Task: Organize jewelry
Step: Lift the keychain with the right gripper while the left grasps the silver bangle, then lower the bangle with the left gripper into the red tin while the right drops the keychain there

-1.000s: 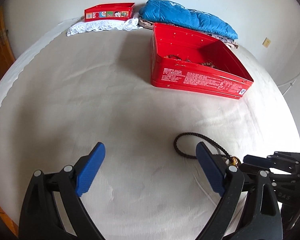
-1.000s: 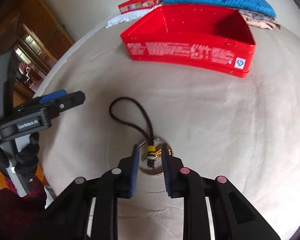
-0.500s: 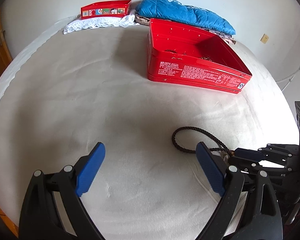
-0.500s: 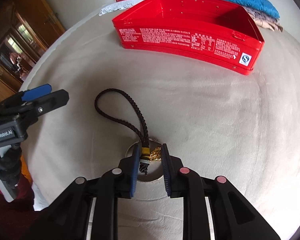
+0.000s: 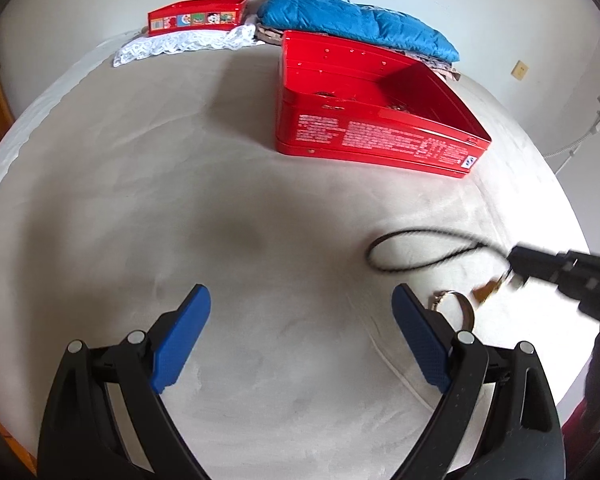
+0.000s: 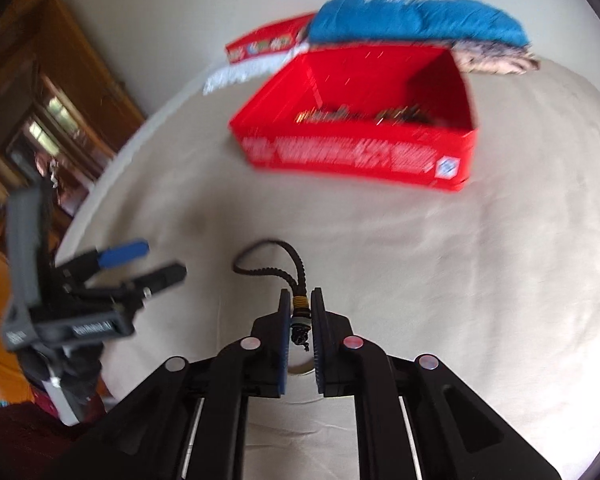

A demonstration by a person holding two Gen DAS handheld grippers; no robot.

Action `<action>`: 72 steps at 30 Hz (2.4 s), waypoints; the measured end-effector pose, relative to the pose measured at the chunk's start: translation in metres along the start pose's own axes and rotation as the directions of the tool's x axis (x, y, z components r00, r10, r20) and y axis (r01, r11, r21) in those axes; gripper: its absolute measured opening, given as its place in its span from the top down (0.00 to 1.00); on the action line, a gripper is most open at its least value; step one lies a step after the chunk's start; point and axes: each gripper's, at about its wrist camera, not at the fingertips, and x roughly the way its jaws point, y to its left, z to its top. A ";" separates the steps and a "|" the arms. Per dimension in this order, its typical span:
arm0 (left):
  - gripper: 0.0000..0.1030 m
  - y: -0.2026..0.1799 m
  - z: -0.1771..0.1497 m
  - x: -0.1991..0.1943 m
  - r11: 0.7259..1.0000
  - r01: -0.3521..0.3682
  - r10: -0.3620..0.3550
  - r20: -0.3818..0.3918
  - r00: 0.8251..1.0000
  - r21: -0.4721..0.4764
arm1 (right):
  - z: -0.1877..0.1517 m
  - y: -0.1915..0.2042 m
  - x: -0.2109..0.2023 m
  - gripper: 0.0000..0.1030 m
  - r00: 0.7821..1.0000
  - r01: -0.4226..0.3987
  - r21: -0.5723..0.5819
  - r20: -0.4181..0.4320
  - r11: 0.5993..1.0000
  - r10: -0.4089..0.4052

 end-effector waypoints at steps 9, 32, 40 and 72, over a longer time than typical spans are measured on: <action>0.12 -0.041 0.001 0.012 0.993 0.094 -0.090 -0.060 0.994 0.067 | -0.011 -0.052 -0.008 0.91 0.997 0.071 0.116 0.006 0.991 -0.073; 0.54 -0.133 -0.016 0.059 0.968 0.021 0.015 -0.142 0.990 0.251 | -0.038 -0.094 0.011 0.88 0.996 0.074 0.177 -0.058 0.981 -0.065; 0.55 -0.115 -0.011 0.053 0.977 0.037 -0.009 -0.132 0.991 0.211 | -0.041 -0.099 0.004 0.78 0.996 0.083 0.199 -0.057 0.976 -0.073; 0.54 -0.044 0.021 0.013 0.996 0.052 -0.049 -0.035 0.998 0.078 | -0.005 -0.055 -0.019 0.90 0.999 0.011 0.121 0.041 0.993 -0.016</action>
